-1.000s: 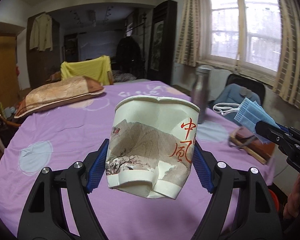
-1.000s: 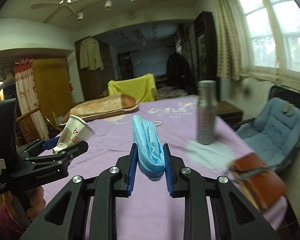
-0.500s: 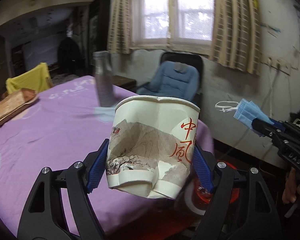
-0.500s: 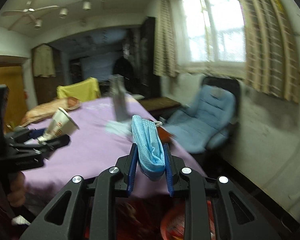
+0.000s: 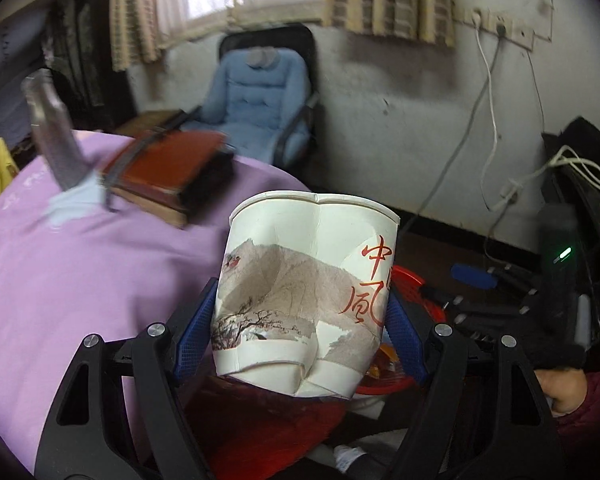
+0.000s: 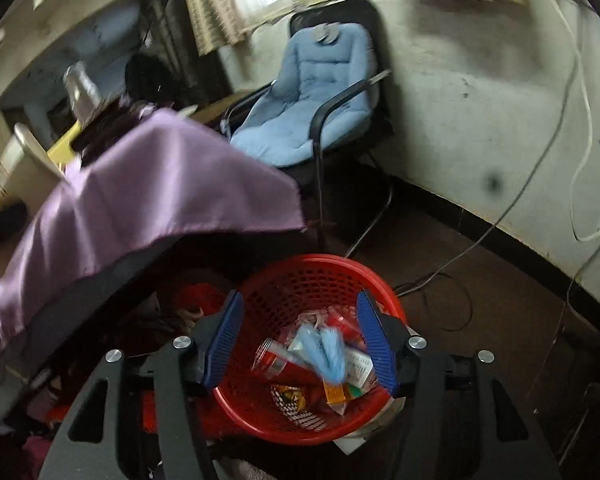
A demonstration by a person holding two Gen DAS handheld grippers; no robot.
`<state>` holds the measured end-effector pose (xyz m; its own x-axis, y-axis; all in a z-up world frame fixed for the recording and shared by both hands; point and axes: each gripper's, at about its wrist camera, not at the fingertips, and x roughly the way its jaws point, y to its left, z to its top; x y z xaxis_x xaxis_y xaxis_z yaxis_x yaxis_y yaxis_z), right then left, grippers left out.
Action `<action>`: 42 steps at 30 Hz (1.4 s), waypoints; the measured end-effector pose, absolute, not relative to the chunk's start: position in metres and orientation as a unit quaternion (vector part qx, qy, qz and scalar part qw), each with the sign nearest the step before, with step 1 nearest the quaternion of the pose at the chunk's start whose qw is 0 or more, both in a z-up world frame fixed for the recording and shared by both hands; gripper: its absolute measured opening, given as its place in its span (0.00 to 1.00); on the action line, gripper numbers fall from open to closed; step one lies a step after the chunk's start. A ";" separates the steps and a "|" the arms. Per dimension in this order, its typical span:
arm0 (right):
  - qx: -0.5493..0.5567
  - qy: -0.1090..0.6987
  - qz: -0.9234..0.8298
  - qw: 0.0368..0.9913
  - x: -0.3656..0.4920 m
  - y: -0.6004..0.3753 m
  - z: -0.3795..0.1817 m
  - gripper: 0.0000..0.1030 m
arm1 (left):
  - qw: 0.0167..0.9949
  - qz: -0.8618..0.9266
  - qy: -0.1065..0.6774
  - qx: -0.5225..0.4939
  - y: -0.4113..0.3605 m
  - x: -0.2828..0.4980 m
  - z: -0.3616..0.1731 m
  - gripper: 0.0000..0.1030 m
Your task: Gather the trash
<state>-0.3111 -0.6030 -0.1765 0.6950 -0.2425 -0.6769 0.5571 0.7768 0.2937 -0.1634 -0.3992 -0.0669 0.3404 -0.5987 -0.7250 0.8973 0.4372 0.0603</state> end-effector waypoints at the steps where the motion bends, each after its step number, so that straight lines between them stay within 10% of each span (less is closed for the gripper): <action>1: 0.249 0.309 -0.233 0.888 -0.318 -0.608 -0.175 0.60 | 0.778 -0.483 0.326 0.237 -0.407 -0.166 -0.073 0.73; 22: 0.291 0.236 -0.255 0.892 -0.358 -0.635 -0.146 0.65 | 0.743 -0.498 0.345 0.284 -0.459 -0.195 -0.117 0.86; 42: 0.148 0.351 -0.173 0.909 -0.344 -0.582 -0.061 0.83 | 0.794 -0.454 0.314 0.257 -0.397 -0.206 -0.074 0.93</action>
<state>-0.3440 -0.5824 -0.0607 0.6947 -0.2101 -0.6879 0.4170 0.8969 0.1471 -0.2060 -0.3967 -0.0741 0.3914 -0.5588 -0.7312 0.8812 0.4565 0.1229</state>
